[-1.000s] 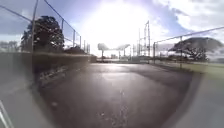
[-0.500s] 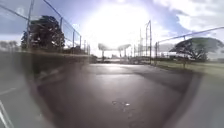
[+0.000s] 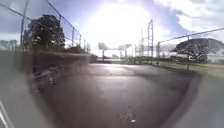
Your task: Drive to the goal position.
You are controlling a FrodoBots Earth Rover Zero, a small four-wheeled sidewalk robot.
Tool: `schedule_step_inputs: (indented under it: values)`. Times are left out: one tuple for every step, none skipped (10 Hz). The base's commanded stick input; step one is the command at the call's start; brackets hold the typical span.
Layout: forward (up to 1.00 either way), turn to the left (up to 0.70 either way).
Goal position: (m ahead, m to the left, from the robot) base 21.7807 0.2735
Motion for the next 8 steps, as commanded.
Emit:
schedule_step_inputs:
  values:
    - [0.70,0.00]
    - [0.70,0.00]
    - [0.70,0.00]
    - [0.70,0.00]
    - [0.70,0.00]
    - [0.70,0.00]
    - [0.70,0.00]
    - [0.70,0.00]
